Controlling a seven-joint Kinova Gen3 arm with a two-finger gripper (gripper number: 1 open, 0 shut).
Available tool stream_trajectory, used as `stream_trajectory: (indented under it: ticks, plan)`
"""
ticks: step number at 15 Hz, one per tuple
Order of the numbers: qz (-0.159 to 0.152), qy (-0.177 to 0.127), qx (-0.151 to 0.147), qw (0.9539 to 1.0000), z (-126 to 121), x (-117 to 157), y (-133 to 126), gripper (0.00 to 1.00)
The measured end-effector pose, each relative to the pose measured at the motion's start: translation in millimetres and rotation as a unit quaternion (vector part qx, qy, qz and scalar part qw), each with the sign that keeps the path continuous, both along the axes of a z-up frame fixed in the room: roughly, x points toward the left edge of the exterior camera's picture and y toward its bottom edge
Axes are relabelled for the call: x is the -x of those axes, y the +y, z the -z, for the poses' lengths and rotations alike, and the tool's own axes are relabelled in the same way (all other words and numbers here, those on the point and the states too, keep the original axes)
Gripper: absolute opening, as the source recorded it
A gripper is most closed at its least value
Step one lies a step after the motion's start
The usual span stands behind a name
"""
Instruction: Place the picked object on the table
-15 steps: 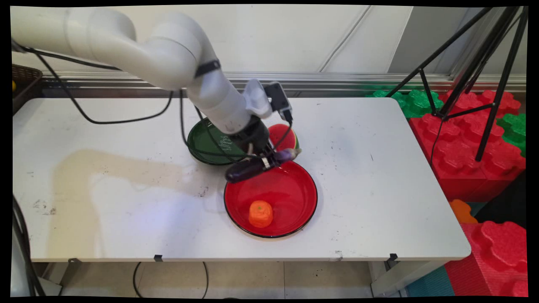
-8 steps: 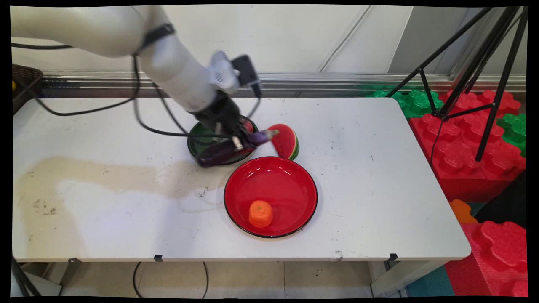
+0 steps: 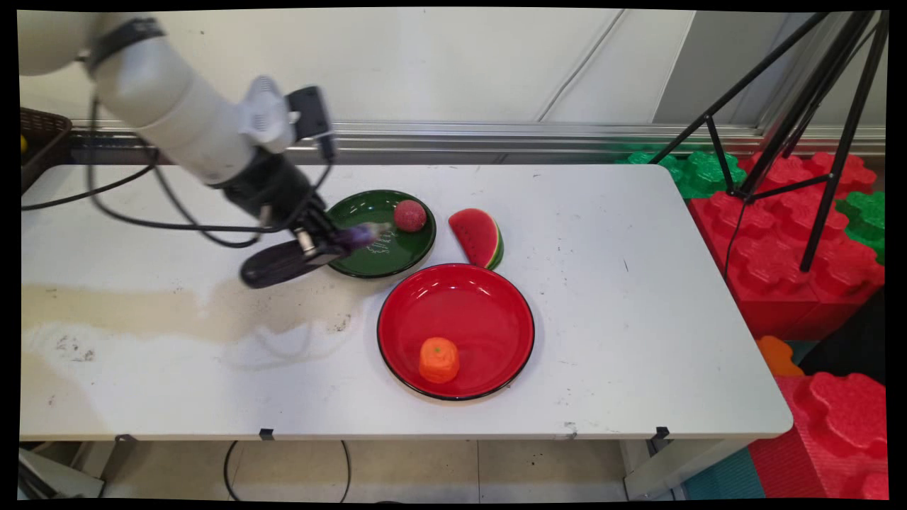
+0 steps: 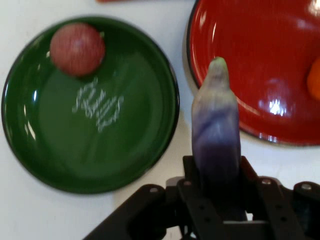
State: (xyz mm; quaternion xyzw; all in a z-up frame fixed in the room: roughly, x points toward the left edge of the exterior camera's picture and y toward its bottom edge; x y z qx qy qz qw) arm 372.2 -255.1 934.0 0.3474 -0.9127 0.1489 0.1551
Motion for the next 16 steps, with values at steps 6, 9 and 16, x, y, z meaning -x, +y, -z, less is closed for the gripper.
stream_trajectory:
  ticks: [6, 9, 16]
  plan:
    - [-0.021, -0.010, -0.017, 0.9996, 12.8, -33.4, 24.3, 0.00]
    - [-0.031, -0.013, -0.020, 0.9992, 25.9, -39.2, 25.5, 0.00]
    - [-0.028, -0.021, -0.037, 0.9987, 73.3, -38.2, 13.1, 0.00]
